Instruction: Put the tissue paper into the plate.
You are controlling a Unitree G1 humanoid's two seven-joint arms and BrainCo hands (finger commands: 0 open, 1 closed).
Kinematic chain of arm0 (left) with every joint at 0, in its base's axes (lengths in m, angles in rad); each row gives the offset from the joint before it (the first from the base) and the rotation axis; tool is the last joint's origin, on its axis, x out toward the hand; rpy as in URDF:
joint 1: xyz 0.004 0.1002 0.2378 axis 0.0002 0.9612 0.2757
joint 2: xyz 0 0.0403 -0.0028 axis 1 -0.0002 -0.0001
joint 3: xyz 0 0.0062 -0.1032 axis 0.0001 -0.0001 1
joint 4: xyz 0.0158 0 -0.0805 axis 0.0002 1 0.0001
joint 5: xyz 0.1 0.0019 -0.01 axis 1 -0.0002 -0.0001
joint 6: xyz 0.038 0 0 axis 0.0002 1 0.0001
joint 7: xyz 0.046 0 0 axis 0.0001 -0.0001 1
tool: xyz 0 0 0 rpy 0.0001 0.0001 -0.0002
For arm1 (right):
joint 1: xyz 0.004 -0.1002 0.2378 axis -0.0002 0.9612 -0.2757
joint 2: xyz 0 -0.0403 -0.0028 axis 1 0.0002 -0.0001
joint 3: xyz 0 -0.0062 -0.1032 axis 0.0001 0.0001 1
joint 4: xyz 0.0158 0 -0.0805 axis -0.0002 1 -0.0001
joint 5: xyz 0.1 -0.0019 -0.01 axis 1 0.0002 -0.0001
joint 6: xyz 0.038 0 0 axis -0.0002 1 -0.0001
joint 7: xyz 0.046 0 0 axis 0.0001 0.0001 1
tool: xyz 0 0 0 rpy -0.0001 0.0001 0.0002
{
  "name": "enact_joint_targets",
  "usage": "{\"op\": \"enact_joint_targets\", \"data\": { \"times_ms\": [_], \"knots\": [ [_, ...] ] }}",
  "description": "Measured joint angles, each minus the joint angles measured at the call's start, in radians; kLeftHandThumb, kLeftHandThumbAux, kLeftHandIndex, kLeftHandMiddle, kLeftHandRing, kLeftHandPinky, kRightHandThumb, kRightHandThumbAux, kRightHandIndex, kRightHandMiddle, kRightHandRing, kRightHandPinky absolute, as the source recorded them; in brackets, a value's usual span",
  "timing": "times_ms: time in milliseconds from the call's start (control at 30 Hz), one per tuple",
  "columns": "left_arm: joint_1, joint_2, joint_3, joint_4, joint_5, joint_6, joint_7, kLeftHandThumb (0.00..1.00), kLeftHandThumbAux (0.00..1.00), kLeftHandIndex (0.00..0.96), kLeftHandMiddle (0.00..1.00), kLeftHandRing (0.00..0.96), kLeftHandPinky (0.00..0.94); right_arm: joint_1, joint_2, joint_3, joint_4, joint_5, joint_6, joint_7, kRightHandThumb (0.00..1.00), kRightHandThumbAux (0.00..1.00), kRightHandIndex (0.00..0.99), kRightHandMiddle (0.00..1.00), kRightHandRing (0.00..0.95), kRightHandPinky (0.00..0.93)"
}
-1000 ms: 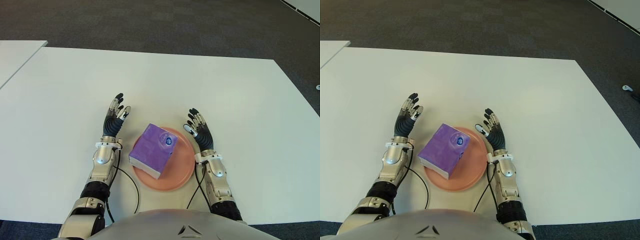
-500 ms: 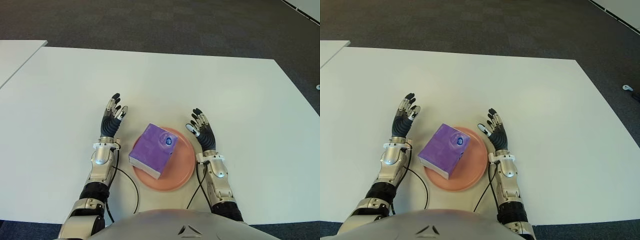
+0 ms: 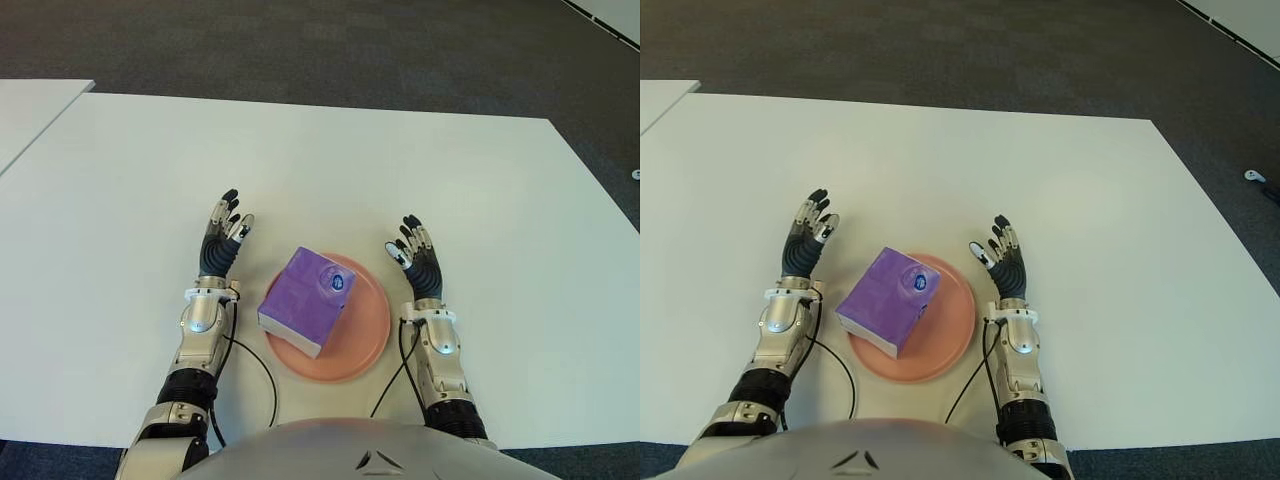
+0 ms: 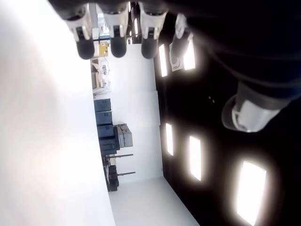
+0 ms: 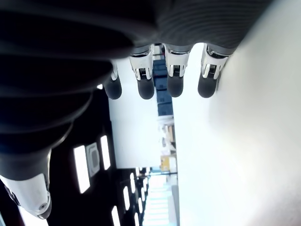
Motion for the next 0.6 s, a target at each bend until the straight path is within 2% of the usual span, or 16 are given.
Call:
{"op": "enact_joint_targets", "data": {
  "times_ms": [600],
  "knots": [
    [0.017,-0.002,-0.001,-0.029,-0.005,0.029,-0.005,0.000,0.455,0.000,0.000,0.000,0.000,-0.003,0.004,-0.005,0.008,0.000,-0.015,-0.015,0.000,0.642,0.000,0.000,0.000,0.000]
  ]
}}
